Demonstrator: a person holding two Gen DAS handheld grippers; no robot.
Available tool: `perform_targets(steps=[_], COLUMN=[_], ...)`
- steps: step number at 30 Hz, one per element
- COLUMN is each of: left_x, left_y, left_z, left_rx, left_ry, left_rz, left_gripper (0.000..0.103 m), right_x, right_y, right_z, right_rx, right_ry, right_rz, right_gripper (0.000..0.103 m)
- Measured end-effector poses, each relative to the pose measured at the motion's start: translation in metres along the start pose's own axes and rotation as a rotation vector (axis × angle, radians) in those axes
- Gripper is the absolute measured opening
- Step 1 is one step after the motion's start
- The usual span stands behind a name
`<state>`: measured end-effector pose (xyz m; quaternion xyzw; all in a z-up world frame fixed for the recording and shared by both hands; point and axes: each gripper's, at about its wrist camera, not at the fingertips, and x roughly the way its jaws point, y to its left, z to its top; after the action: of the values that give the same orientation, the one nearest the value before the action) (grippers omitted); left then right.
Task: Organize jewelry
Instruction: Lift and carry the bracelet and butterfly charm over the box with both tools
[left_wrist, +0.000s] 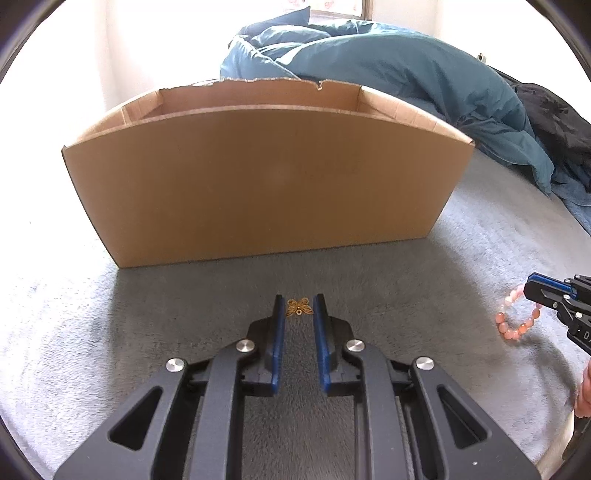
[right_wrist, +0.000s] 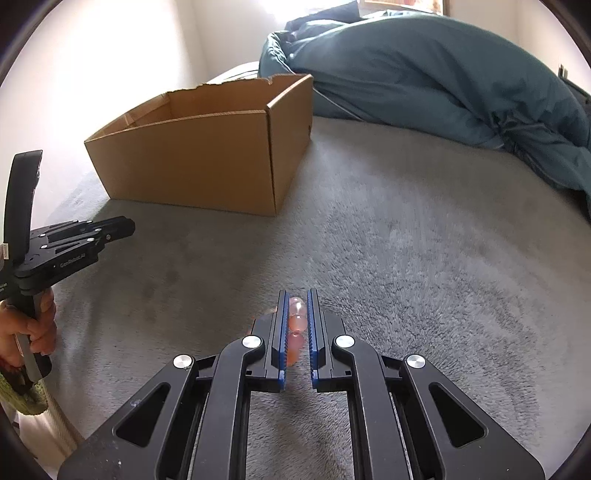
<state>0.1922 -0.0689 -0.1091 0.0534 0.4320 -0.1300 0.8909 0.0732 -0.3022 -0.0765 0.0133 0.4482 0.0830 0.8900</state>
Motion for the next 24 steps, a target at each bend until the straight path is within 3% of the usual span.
perform_targets(steps=[24], left_x=[-0.068], left_y=[0.004], left_z=[0.013], left_rx=[0.011], left_ry=[-0.109], left_rz=[0.031], left_gripper=[0.014], right_x=[-0.060], right_y=[0.013], right_z=[0.029], right_rx=[-0.037], right_ry=[-0.108], right_rz=[-0.010], right_gripper=[0.008])
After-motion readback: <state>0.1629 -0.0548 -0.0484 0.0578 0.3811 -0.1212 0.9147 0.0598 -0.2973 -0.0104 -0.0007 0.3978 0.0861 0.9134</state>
